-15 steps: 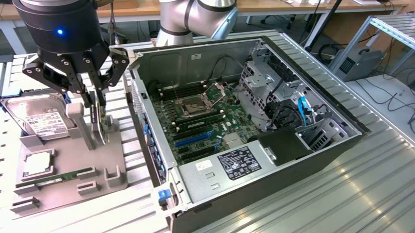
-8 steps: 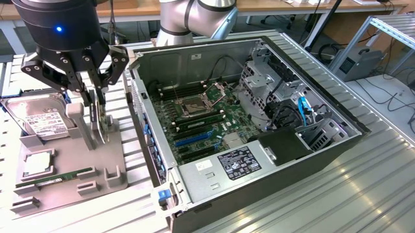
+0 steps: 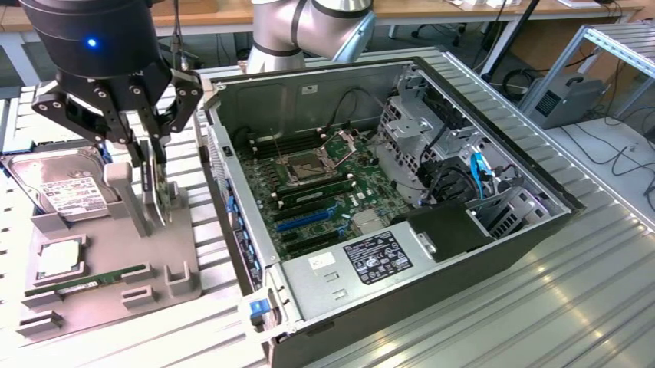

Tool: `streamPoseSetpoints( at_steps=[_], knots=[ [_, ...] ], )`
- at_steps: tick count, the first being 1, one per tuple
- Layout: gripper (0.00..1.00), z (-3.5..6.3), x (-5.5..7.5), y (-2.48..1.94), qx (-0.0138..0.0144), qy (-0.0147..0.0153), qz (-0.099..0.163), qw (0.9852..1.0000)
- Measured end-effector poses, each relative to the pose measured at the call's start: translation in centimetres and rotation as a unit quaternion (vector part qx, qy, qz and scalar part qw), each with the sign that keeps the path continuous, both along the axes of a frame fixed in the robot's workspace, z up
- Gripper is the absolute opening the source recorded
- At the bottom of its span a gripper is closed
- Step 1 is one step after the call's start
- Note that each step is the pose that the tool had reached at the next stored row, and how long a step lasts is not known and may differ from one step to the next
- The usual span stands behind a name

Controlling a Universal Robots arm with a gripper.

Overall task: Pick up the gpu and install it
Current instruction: 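Pick up the gpu and move the gpu toward the slot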

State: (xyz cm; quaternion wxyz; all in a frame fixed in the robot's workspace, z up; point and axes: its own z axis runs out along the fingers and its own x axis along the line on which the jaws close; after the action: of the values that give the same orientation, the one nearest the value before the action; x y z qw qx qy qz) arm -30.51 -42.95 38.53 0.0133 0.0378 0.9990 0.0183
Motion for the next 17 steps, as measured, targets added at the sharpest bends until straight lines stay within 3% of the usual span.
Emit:
streamPoseSetpoints(
  at_steps=[7,17],
  knots=[
    [0.27,0.72,0.0,0.0,0.0,0.0,0.0,1.0],
    [0.27,3.34,0.0,0.0,0.0,0.0,0.0,1.0]
  ],
)
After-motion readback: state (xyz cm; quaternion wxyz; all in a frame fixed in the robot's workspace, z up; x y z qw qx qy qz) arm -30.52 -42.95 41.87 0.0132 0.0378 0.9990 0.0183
